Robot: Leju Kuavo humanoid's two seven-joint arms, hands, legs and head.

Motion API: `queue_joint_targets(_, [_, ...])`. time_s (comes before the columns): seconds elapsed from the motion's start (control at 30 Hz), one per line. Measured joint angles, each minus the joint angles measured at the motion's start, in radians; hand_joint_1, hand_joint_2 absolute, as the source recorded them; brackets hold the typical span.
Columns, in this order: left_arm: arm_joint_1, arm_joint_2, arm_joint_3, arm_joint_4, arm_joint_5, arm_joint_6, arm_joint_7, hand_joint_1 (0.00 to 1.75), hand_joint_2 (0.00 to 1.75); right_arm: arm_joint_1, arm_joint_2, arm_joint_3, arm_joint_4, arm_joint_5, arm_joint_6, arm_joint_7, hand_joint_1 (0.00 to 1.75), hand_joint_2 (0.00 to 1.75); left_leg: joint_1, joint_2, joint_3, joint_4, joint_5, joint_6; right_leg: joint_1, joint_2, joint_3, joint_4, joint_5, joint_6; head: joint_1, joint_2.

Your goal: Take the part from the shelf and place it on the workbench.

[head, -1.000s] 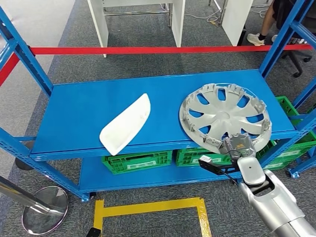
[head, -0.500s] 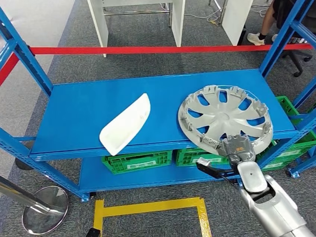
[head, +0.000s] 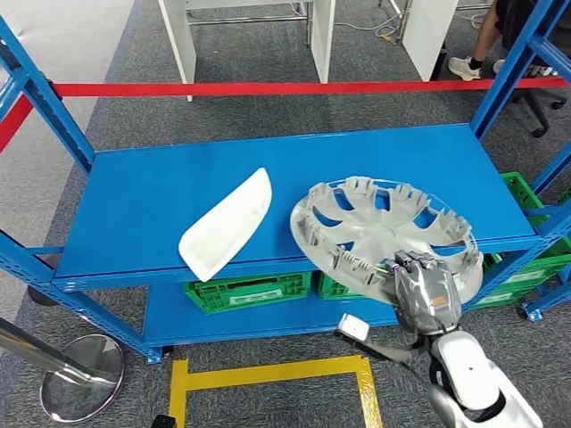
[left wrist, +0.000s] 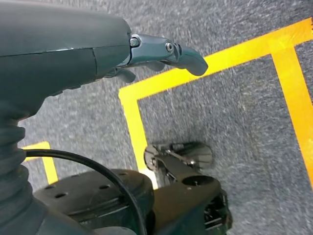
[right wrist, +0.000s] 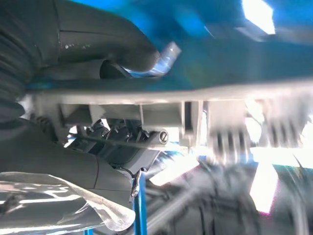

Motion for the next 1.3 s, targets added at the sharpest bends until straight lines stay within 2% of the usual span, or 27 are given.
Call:
queue_joint_targets(0.07, [0.000,0.000,0.002,0.000,0.002,-0.002,-0.002,0.00,1.75,0.009,0.001,0.000,-0.015,-0.007,-0.014,-0.007,1.75,1.75,0.000,0.000,0.000,0.000,0.000,0.000,0.000,0.000,0.000,0.000,0.000,0.000,0.000,0.000])
queue_joint_targets(0.13, [0.001,-0.001,0.017,0.000,0.011,-0.016,-0.010,0.00,1.75,0.076,0.005,0.000,-0.098,-0.079,-0.072,-0.058,1.75,1.75,0.000,-0.001,-0.001,0.000,0.000,0.000,0.000,-0.001,-0.001,0.000,-0.001,0.000,0.001,0.000])
queue_joint_targets(0.23, [0.002,-0.001,0.049,0.000,0.018,-0.030,-0.017,0.00,1.75,0.216,0.008,0.022,-0.281,-0.286,-0.184,-0.202,1.75,1.75,0.000,0.001,-0.003,0.000,-0.001,0.000,0.000,0.001,-0.002,0.000,0.000,0.001,0.001,0.000])
queue_joint_targets(0.33, [0.000,0.002,0.070,0.000,-0.007,-0.028,-0.016,0.00,1.75,0.275,0.010,0.061,-0.390,-0.593,-0.198,-0.439,1.75,1.75,0.000,0.002,-0.002,0.001,0.000,0.001,0.000,0.003,-0.002,0.000,0.002,0.003,0.001,0.000])
queue_joint_targets(0.4, [-0.001,0.004,0.072,0.000,-0.026,-0.027,-0.014,0.00,1.75,0.275,0.011,0.083,-0.415,-0.810,-0.146,-0.595,1.75,1.75,0.000,0.002,-0.002,0.001,0.000,0.001,0.000,0.003,-0.002,0.000,0.002,0.003,0.001,0.000])
queue_joint_targets(0.47, [-0.003,0.005,0.072,0.000,-0.041,-0.029,-0.010,0.00,1.75,0.270,0.016,0.105,-0.429,-0.997,-0.034,-0.716,1.75,1.75,0.000,0.002,-0.002,0.001,0.000,0.001,0.000,0.003,-0.002,0.000,0.002,0.003,0.001,0.000])
queue_joint_targets(0.6, [-0.005,0.006,0.072,0.000,-0.071,-0.031,-0.010,0.00,1.75,0.264,0.056,0.120,-0.450,-1.269,0.188,-0.831,1.75,1.75,0.000,0.002,-0.003,0.001,0.001,0.002,0.000,0.003,-0.004,0.000,0.003,0.003,0.001,0.000])
queue_joint_targets(0.63, [-0.006,0.007,0.072,0.000,-0.080,-0.031,-0.014,0.00,1.75,0.264,0.079,0.122,-0.465,-1.337,0.262,-0.850,1.75,1.75,0.000,0.003,-0.003,0.001,0.001,0.002,0.000,0.004,-0.004,0.000,0.003,0.003,0.001,0.000])
queue_joint_targets(0.73, [-0.009,0.006,0.071,0.000,-0.093,-0.029,-0.029,0.00,1.75,0.289,0.165,0.108,-0.492,-1.493,0.473,-0.870,1.75,1.75,0.001,0.003,-0.002,0.001,0.001,0.001,0.000,0.003,-0.003,0.000,0.002,0.002,-0.012,0.000])
queue_joint_targets(0.77, [-0.009,0.005,0.071,0.000,-0.092,-0.029,-0.032,0.00,1.75,0.304,0.191,0.093,-0.491,-1.525,0.520,-0.870,1.75,1.75,0.001,0.003,-0.002,0.001,0.001,0.001,0.001,0.003,-0.002,0.000,0.002,0.002,-0.016,0.000])
queue_joint_targets(0.83, [-0.008,0.004,0.073,0.000,-0.084,-0.039,-0.042,0.00,1.75,0.336,0.237,0.056,-0.483,-1.560,0.580,-0.872,1.75,1.75,0.001,0.003,-0.003,0.000,0.001,0.001,0.001,0.003,-0.003,0.000,0.002,0.002,-0.013,0.000])
queue_joint_targets(1.03, [-0.006,-0.002,0.085,0.000,-0.066,-0.069,-0.062,0.00,1.75,0.391,0.322,-0.010,-0.447,-1.560,0.602,-0.873,1.75,1.75,0.000,0.004,-0.003,0.001,0.001,0.002,0.000,0.004,-0.003,0.000,0.003,0.003,-0.012,0.000])
queue_joint_targets(1.2, [-0.006,-0.003,0.095,0.000,-0.065,-0.069,-0.062,0.00,1.75,0.403,0.346,-0.028,-0.432,-1.559,0.602,-0.873,1.75,1.75,0.000,0.004,-0.003,0.001,0.001,0.002,0.000,0.004,-0.003,0.000,0.003,0.003,-0.012,0.000])
queue_joint_targets(1.3, [-0.006,-0.005,0.098,0.000,-0.063,-0.057,-0.059,0.00,1.75,0.410,0.353,-0.032,-0.424,-1.550,0.595,-0.873,1.75,1.75,-0.002,0.004,-0.005,0.009,-0.002,0.009,-0.004,0.004,-0.003,-0.002,0.005,0.007,-0.013,0.000])
